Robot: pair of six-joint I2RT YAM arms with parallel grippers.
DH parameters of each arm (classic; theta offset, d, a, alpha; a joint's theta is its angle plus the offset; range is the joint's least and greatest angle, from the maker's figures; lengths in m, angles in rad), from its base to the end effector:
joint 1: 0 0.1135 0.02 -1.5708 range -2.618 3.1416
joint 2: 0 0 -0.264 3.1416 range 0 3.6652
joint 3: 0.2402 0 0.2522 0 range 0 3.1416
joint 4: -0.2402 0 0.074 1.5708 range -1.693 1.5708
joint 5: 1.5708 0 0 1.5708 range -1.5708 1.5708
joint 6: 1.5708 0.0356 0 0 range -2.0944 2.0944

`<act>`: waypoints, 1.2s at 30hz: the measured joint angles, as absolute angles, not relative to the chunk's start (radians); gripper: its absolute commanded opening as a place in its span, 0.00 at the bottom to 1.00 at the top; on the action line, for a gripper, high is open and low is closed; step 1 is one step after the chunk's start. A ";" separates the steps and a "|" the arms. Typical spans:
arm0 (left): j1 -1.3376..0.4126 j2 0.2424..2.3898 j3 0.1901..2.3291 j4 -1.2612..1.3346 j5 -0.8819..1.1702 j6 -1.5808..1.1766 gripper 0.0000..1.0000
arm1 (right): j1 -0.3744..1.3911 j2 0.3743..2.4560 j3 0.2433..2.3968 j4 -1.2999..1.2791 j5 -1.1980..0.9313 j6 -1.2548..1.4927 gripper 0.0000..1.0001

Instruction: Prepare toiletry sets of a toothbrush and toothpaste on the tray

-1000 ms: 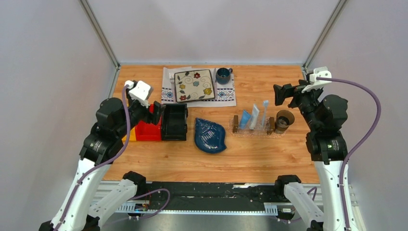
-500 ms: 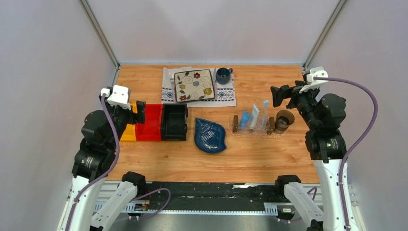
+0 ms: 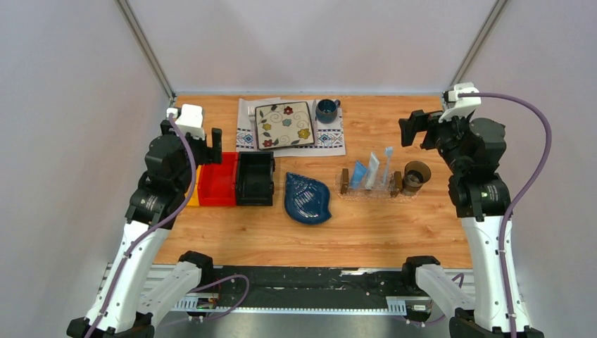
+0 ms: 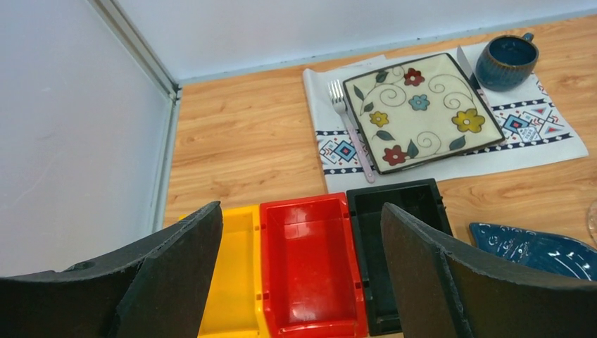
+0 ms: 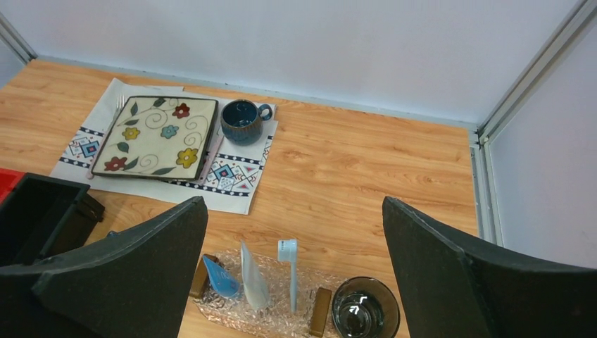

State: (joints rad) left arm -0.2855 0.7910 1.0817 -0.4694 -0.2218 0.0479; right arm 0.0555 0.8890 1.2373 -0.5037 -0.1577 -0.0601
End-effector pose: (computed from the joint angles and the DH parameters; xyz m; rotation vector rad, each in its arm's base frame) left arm 0.1546 -0.0372 0.4096 0.1289 1.7403 0.0201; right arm 0.1707 0.0151 0.4416 -0.2157 1.7125 0.1327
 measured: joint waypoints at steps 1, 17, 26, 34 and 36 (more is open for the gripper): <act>-0.286 0.796 1.078 -0.469 -0.221 0.046 0.90 | 0.056 0.889 1.250 -0.510 -0.157 -0.055 1.00; -0.283 0.747 0.996 -0.371 -0.184 0.028 0.90 | 0.045 0.907 1.193 -0.488 -0.084 -0.049 1.00; -0.280 0.754 0.980 -0.355 -0.151 0.027 0.90 | 0.044 0.895 1.179 -0.492 -0.080 -0.049 1.00; -0.280 0.750 0.967 -0.353 -0.151 0.027 0.89 | 0.044 0.881 1.179 -0.492 -0.084 -0.049 1.00; -0.280 0.748 0.966 -0.353 -0.150 0.025 0.89 | 0.044 0.875 1.179 -0.492 -0.084 -0.049 1.00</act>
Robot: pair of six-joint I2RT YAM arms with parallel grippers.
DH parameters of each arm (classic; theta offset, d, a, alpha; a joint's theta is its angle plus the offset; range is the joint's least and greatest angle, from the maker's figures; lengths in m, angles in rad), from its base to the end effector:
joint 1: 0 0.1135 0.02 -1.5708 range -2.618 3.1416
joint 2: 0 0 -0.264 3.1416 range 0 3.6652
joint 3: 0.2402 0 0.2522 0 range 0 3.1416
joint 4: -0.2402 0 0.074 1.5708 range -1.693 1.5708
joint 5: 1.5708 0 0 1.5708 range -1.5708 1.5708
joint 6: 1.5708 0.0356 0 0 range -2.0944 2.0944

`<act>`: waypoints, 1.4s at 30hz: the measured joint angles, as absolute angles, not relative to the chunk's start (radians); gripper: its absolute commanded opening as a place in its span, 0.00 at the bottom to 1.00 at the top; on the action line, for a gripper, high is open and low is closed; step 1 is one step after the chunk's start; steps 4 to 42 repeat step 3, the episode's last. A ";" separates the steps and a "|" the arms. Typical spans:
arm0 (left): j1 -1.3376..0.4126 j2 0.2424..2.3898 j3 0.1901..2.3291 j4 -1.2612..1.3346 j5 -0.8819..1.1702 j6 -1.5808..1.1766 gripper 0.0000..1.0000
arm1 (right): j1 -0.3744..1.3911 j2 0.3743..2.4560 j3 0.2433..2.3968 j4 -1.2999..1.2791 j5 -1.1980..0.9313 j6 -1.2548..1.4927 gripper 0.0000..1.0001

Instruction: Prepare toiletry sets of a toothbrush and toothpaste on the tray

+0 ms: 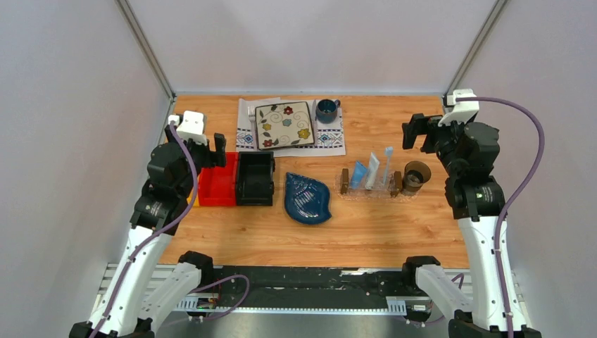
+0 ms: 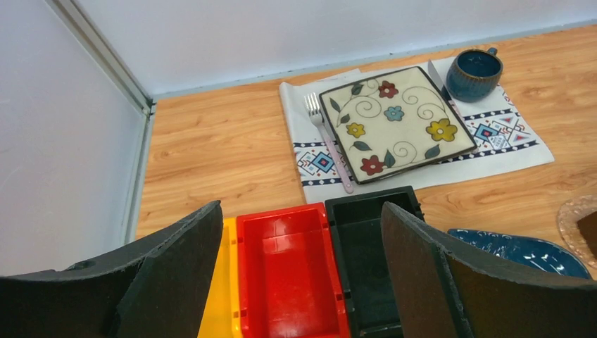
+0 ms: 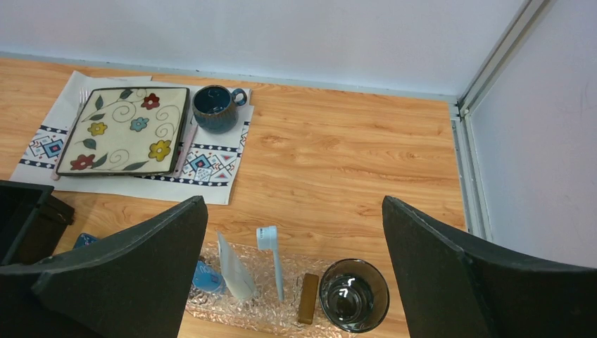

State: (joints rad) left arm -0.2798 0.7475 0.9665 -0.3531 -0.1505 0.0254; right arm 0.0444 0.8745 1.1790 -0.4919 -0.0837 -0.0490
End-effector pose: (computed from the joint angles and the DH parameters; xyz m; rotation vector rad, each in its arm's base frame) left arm 0.1559 -0.0392 0.3902 0.1477 1.6973 -0.0614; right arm 0.1736 0.0107 0.4263 -0.1429 1.7522 0.0702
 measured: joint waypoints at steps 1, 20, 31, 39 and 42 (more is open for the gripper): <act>-0.280 0.747 0.966 -0.353 -0.150 0.025 0.89 | 0.044 0.870 1.179 -0.492 -0.083 -0.049 1.00; -0.280 0.743 0.965 -0.352 -0.148 0.023 0.89 | 0.044 0.863 1.179 -0.492 -0.084 -0.049 1.00; -0.280 0.743 0.965 -0.352 -0.148 0.023 0.89 | 0.044 0.863 1.179 -0.492 -0.084 -0.049 1.00; -0.280 0.743 0.965 -0.352 -0.148 0.023 0.89 | 0.044 0.863 1.179 -0.492 -0.084 -0.049 1.00; -0.280 0.743 0.965 -0.352 -0.148 0.023 0.89 | 0.044 0.863 1.179 -0.492 -0.084 -0.049 1.00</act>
